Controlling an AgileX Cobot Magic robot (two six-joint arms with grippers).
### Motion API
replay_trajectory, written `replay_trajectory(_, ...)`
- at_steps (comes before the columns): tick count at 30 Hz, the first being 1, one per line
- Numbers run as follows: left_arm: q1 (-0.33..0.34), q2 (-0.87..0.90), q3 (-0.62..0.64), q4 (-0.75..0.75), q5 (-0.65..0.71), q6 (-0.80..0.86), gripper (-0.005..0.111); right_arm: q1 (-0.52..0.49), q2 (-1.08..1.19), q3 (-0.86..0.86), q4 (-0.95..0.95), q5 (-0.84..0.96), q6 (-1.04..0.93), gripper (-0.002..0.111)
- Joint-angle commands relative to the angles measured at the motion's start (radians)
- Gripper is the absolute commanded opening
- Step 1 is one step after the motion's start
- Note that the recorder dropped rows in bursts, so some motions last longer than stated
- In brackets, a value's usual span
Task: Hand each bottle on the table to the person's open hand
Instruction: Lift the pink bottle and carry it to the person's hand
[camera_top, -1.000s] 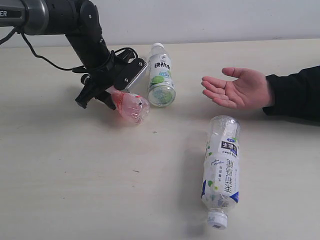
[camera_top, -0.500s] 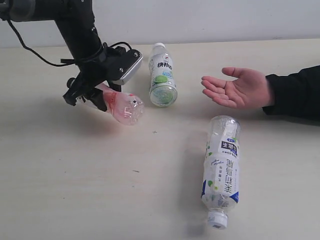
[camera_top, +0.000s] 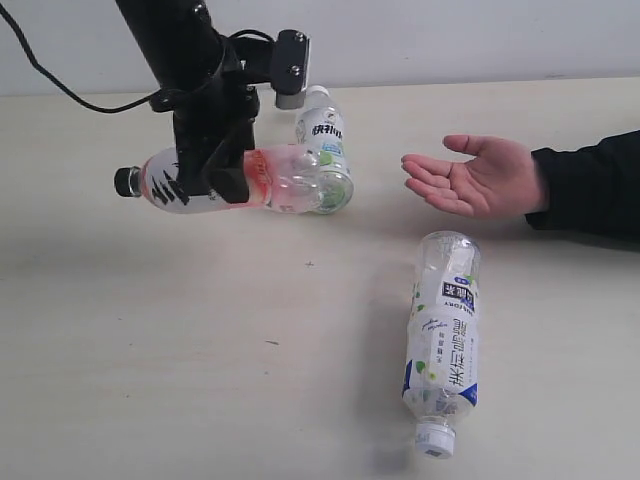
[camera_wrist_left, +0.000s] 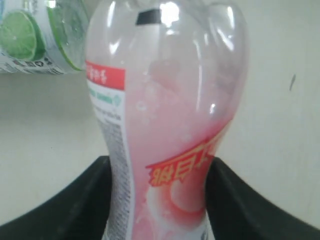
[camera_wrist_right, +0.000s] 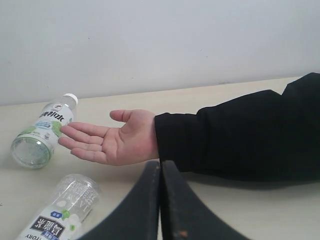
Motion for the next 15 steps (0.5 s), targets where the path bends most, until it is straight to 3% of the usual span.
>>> replay_trajectory(1,-0.066,-0.046,0.002,-0.002,-0.016,-0.28,0.0,-0.005,-0.006,0.005,0.0,-0.005,0.002,0.0)
replay_trajectory(8,-0.165,-0.083,-0.004,-0.01,-0.157,-0.697,0.0,-0.005,-0.006,0.005,0.0,-0.005,0.002,0.0)
replay_trajectory(15,-0.188,-0.083,-0.07,-0.089,-0.176,-1.158,0.0,-0.005,-0.006,0.005,0.0,-0.005,0.002,0.0)
